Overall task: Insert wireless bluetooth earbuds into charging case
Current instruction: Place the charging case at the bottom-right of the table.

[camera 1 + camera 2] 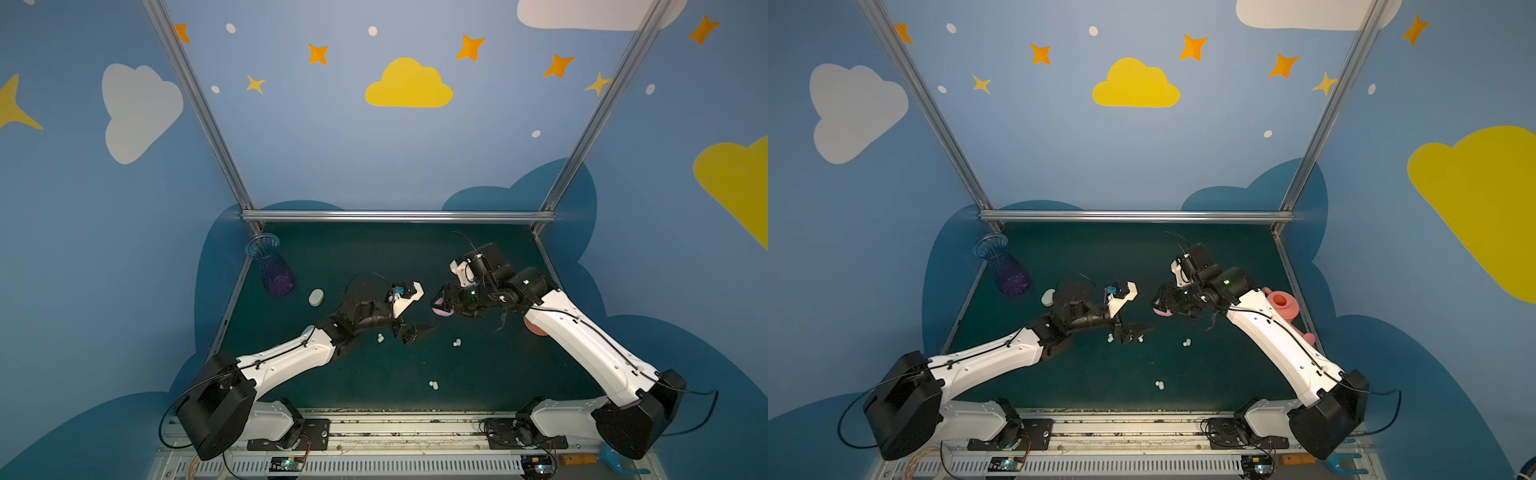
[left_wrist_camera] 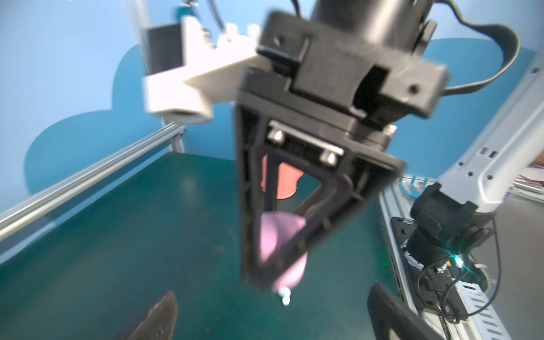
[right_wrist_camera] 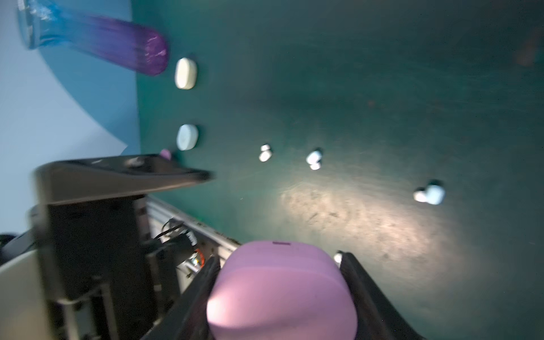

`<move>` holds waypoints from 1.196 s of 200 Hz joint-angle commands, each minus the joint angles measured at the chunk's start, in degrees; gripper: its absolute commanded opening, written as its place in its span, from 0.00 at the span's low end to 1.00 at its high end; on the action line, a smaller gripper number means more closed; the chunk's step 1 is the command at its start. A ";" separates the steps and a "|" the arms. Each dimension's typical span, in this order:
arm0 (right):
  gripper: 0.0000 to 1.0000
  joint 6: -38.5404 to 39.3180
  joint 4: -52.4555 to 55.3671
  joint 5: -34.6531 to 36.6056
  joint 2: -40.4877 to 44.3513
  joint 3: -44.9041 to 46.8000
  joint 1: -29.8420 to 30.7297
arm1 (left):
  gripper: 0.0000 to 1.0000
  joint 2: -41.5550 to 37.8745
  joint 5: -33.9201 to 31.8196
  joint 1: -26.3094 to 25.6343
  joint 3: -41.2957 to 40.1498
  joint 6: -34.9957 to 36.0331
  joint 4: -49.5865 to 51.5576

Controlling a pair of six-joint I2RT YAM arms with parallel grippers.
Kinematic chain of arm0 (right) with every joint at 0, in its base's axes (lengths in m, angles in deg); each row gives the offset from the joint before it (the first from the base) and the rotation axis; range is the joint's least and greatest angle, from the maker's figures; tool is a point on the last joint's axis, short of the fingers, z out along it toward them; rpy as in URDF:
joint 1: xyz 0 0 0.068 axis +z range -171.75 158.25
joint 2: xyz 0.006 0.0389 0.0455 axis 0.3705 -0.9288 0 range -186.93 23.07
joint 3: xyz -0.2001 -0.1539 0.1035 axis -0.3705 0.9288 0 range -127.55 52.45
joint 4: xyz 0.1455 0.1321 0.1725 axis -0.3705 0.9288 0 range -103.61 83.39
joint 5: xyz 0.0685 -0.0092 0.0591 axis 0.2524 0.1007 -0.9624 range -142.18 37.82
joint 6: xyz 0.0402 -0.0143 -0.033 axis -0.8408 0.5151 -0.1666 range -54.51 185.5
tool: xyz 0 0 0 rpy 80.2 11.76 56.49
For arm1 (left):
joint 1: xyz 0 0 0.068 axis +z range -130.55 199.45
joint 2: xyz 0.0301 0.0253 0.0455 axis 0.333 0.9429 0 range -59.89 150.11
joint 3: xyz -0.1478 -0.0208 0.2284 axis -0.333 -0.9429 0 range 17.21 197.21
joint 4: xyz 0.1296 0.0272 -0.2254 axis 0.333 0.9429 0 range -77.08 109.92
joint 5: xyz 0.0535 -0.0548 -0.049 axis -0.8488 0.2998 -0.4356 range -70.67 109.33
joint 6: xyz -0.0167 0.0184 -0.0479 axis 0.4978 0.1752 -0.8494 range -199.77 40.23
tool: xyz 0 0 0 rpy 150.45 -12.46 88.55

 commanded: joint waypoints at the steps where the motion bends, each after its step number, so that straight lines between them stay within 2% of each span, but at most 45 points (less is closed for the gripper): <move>1: 0.43 2.99 0.53 4.78 2.93 4.72 -3.39 | 1.00 -3.56 -9.20 0.03 -2.91 -3.87 4.46; 33: 0.43 3.89 -0.23 10.84 4.91 13.39 -8.39 | 1.00 -7.92 -23.29 0.61 -5.22 -9.15 9.33; 55: 0.43 3.99 -2.37 13.43 5.70 19.44 -10.70 | 1.00 -9.48 -27.34 2.57 -3.85 -12.87 15.42; 106: 0.45 1.02 -8.66 15.76 8.42 31.64 -15.69 | 1.00 -10.47 -27.15 8.39 -1.74 -21.24 22.67; 142: 0.45 -0.87 -12.32 15.03 8.32 37.09 -18.51 | 1.00 -9.77 -26.99 9.73 -0.80 -23.81 25.36; 203: 0.48 -2.37 -15.20 15.25 5.05 41.26 -19.39 | 1.00 -11.11 -29.09 11.50 -1.27 -28.12 28.70; 239: 0.56 -2.32 -15.36 16.00 4.78 42.19 -19.49 | 1.00 -12.56 -29.04 12.13 -1.46 -29.43 31.01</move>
